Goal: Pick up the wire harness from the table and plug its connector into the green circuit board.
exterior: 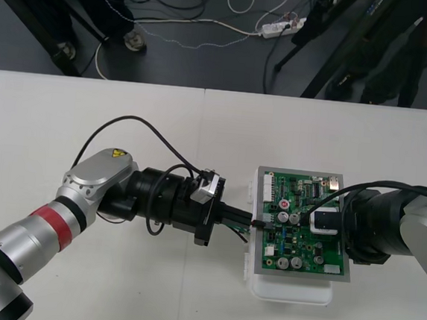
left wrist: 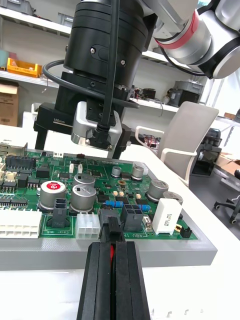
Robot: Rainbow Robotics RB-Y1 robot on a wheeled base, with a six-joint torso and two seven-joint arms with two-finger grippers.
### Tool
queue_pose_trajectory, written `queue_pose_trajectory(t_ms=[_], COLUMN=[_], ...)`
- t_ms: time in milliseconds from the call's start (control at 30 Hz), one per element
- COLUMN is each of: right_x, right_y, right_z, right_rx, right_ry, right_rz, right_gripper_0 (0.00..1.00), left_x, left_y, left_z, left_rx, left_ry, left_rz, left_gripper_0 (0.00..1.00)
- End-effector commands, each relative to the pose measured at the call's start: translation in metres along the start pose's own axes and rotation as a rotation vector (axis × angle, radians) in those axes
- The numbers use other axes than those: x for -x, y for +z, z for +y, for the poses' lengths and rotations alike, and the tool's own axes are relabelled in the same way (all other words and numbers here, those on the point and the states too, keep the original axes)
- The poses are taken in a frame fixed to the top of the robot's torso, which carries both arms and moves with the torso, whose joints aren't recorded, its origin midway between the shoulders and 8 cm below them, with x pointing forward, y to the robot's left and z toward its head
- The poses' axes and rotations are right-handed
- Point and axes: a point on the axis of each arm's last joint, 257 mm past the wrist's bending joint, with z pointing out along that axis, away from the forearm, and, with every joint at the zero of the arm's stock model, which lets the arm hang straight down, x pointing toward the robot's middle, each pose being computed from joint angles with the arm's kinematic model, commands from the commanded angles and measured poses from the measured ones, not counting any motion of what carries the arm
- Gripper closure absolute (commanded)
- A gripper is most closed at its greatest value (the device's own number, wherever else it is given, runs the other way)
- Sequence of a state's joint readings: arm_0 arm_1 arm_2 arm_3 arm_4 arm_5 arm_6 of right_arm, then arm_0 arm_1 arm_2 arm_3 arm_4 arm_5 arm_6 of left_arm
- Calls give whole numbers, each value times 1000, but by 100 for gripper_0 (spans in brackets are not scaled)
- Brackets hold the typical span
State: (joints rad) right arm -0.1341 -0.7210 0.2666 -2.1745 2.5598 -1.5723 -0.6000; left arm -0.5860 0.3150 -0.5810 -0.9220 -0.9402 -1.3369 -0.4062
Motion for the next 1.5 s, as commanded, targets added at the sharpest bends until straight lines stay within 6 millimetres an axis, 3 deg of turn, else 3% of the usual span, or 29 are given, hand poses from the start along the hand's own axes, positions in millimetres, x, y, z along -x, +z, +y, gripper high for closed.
queue_pose_trajectory(t_ms=[33,700,733,767,800,833,867,900,1000,1267,1500], right_x=[29,28,28,28,28,28,28,28,25,16,-9], right_y=[-4,-4,-4,-4,-4,-4,-4,-4,-4,-6,-13], right_z=[-5,-5,-6,-6,-6,-5,-5,-5,-7,-9,-10], right_rx=[-14,-16,-17,-17,-17,-16,-16,-16,-20,-23,-11], right_ry=[-86,-86,-88,-88,-88,-88,-88,-88,-89,-100,-120], right_rz=[-56,-53,-52,-52,-52,-53,-53,-53,-45,-24,13], right_gripper_0=[0,0,0,0,0,0,0,0,0,0,0], left_x=[25,22,21,22,22,21,21,20,17,20,21], left_y=[45,45,45,43,43,39,39,35,26,-2,-48], left_z=[9,13,13,14,14,15,15,17,20,28,34], left_rx=[-12,2,3,6,6,11,11,16,27,50,82], left_ry=[89,91,89,88,88,87,87,88,90,139,245], left_rz=[-38,-28,-25,-28,-28,-22,-22,-18,-4,31,135], left_gripper_0=[100,100,95,75,75,39,39,25,17,13,9])
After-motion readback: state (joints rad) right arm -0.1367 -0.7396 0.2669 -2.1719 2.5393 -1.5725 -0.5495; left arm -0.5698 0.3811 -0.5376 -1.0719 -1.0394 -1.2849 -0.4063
